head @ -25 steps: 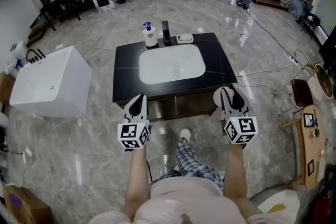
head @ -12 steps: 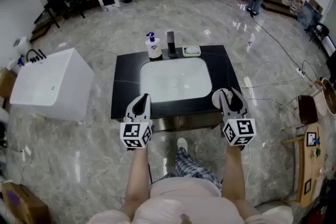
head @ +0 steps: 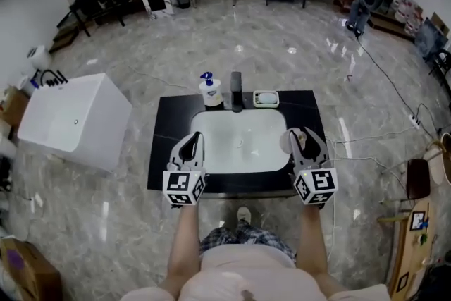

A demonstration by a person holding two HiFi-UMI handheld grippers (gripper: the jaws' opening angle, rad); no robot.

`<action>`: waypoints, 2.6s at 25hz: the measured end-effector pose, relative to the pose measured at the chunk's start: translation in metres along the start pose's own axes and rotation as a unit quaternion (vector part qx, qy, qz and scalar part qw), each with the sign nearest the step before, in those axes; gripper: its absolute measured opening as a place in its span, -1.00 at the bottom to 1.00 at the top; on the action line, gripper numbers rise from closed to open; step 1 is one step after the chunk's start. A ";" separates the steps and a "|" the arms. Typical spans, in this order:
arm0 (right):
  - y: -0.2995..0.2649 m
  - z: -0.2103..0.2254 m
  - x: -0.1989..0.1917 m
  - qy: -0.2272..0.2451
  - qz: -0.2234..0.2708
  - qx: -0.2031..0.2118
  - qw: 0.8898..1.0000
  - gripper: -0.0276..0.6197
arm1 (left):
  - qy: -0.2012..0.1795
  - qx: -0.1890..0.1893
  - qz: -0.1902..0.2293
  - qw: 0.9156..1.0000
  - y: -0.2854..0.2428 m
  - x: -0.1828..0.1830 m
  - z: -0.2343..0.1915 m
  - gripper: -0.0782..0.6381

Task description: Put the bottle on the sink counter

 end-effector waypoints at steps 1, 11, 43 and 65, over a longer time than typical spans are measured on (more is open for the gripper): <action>-0.009 0.002 0.001 -0.001 -0.001 0.003 1.000 -0.47 | 0.000 0.002 0.000 1.000 -0.006 0.002 -0.002 -0.70; -0.071 0.006 -0.001 0.000 -0.008 0.022 1.000 -0.47 | 0.004 0.019 -0.010 1.000 -0.052 -0.005 -0.033 -0.70; -0.273 -0.264 -0.054 0.013 -0.032 0.319 0.947 -0.47 | 0.015 0.171 -0.012 0.985 -0.023 -0.057 -0.210 -0.70; -0.248 -0.437 -0.207 0.018 -0.112 0.459 0.881 -0.47 | 0.071 0.314 -0.088 0.943 0.117 -0.196 -0.254 -0.70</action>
Point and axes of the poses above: the fingertips, and each gripper's own axes: y backward along the fingers, z to its right, x out of its top, the point moved 4 cm from there along y, backward along the fingers, and after that the axes turned 5 degrees about -y, right-handed, at the moved point
